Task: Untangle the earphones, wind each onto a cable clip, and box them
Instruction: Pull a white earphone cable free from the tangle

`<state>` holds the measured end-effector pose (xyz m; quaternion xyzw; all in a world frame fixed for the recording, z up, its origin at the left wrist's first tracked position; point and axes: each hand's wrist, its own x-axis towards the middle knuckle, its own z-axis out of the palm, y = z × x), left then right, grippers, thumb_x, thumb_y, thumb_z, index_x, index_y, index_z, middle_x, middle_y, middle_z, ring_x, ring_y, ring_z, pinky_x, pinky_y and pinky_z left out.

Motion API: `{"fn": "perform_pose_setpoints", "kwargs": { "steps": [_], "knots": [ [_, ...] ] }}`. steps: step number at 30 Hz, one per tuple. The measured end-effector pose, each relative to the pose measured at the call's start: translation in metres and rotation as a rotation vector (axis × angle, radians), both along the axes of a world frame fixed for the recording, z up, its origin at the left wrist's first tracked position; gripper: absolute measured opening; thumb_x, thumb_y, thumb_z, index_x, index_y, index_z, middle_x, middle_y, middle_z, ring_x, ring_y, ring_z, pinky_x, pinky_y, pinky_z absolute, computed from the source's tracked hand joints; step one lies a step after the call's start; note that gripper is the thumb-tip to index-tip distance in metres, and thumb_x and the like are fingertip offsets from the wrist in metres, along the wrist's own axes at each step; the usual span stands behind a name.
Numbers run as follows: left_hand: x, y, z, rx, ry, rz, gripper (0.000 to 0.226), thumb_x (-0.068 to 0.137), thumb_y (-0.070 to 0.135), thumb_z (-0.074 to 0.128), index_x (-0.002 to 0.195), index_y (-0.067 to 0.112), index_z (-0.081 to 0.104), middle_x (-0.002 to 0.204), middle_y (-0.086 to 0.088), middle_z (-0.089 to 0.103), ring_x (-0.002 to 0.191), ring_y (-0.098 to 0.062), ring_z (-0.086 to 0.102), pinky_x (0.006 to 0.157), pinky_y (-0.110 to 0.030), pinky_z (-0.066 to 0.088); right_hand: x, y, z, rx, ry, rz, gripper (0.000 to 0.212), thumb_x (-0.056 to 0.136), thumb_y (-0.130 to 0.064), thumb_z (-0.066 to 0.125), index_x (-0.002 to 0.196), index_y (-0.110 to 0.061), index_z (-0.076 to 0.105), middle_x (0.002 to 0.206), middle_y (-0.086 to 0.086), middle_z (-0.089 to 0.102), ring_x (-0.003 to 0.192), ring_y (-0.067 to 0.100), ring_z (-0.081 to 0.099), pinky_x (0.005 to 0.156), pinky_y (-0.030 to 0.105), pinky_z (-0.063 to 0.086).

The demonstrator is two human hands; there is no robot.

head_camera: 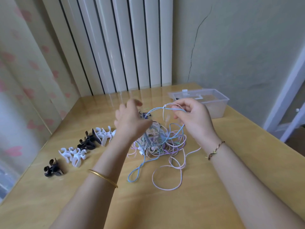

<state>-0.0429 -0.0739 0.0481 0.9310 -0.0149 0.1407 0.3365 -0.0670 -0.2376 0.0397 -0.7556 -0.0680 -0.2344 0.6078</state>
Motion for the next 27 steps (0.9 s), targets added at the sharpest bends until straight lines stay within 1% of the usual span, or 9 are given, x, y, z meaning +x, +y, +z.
{"fn": "perform_pose_setpoints", "kwargs": {
  "steps": [2, 4, 7, 11, 13, 18, 22, 24, 27],
  "knots": [
    [-0.012, -0.009, 0.011, -0.061, -0.113, -0.182, 0.026, 0.074, 0.022, 0.069, 0.095, 0.028, 0.057, 0.102, 0.004, 0.056, 0.101, -0.017, 0.051, 0.09, -0.035, 0.042, -0.003, 0.0, 0.003, 0.025, -0.004, 0.013, 0.015, 0.089, -0.006, 0.061, 0.083, -0.02, 0.06, 0.066, -0.004, 0.062, 0.048, -0.001, 0.051, 0.053, 0.012, 0.036],
    [-0.022, -0.016, 0.018, -0.277, -0.08, -0.356, 0.008, 0.08, 0.012, 0.065, 0.082, 0.019, 0.059, 0.081, -0.002, 0.065, 0.075, -0.013, 0.061, 0.071, -0.03, 0.051, -0.007, 0.001, 0.006, 0.052, 0.007, 0.049, 0.016, 0.085, -0.001, 0.064, 0.089, -0.017, 0.06, 0.071, 0.0, 0.063, 0.054, -0.002, 0.053, 0.054, 0.01, 0.038],
    [-0.025, -0.017, 0.022, -0.423, -0.052, -0.403, 0.011, 0.086, 0.001, 0.058, 0.081, 0.01, 0.058, 0.069, -0.005, 0.061, 0.052, -0.006, 0.055, 0.051, -0.014, 0.041, -0.014, -0.004, 0.01, 0.1, 0.077, 0.167, 0.03, 0.077, 0.005, 0.068, 0.099, -0.015, 0.061, 0.082, 0.003, 0.062, 0.072, 0.005, 0.056, 0.062, 0.011, 0.043],
    [-0.024, -0.015, 0.02, -0.463, -0.06, -0.439, 0.019, 0.086, 0.0, 0.06, 0.081, 0.018, 0.059, 0.075, 0.0, 0.059, 0.061, -0.009, 0.051, 0.055, -0.015, 0.042, -0.019, -0.015, 0.015, 0.194, 0.137, 0.241, 0.016, 0.074, -0.024, 0.062, 0.086, -0.02, 0.073, 0.062, -0.007, 0.049, 0.054, 0.004, 0.037, 0.046, 0.009, 0.029],
    [-0.025, -0.015, 0.02, -0.507, -0.035, -0.472, 0.021, 0.085, -0.002, 0.06, 0.083, 0.018, 0.059, 0.077, -0.001, 0.059, 0.064, -0.011, 0.052, 0.056, -0.015, 0.042, -0.019, -0.016, 0.015, 0.147, 0.064, 0.195, 0.006, 0.086, -0.018, 0.065, 0.084, -0.017, 0.071, 0.06, -0.014, 0.054, 0.053, 0.0, 0.042, 0.049, 0.009, 0.032],
    [-0.028, -0.015, 0.024, -0.58, 0.04, -0.49, 0.017, 0.083, -0.001, 0.063, 0.08, 0.016, 0.062, 0.072, 0.001, 0.061, 0.059, -0.006, 0.053, 0.06, -0.017, 0.043, -0.018, -0.015, 0.015, -0.04, -0.009, 0.091, 0.016, 0.086, -0.006, 0.065, 0.08, -0.021, 0.066, 0.064, -0.007, 0.055, 0.05, 0.002, 0.045, 0.051, 0.015, 0.038],
    [-0.03, -0.015, 0.024, -0.556, 0.016, -0.493, 0.014, 0.084, 0.003, 0.067, 0.08, 0.015, 0.063, 0.074, -0.001, 0.064, 0.069, -0.011, 0.058, 0.071, -0.029, 0.048, -0.019, -0.014, 0.016, -0.226, -0.126, -0.044, 0.025, 0.08, -0.007, 0.07, 0.081, -0.03, 0.062, 0.09, -0.003, 0.06, 0.079, 0.013, 0.059, 0.073, 0.029, 0.051],
    [-0.03, -0.015, 0.023, -0.548, -0.006, -0.48, 0.013, 0.083, 0.003, 0.069, 0.08, 0.015, 0.064, 0.076, -0.003, 0.066, 0.072, -0.013, 0.06, 0.075, -0.033, 0.051, -0.022, -0.012, 0.02, -0.324, -0.183, -0.12, 0.019, 0.077, -0.013, 0.07, 0.074, -0.03, 0.064, 0.086, -0.008, 0.058, 0.087, 0.012, 0.057, 0.073, 0.025, 0.046],
    [-0.031, -0.016, 0.023, -0.52, -0.041, -0.475, 0.014, 0.082, 0.003, 0.07, 0.079, 0.016, 0.065, 0.075, -0.002, 0.067, 0.072, -0.012, 0.062, 0.077, -0.035, 0.054, -0.022, -0.009, 0.024, -0.429, -0.159, -0.182, 0.014, 0.073, -0.023, 0.068, 0.065, -0.034, 0.063, 0.077, -0.01, 0.059, 0.083, 0.013, 0.057, 0.074, 0.03, 0.047]
  ]
}}
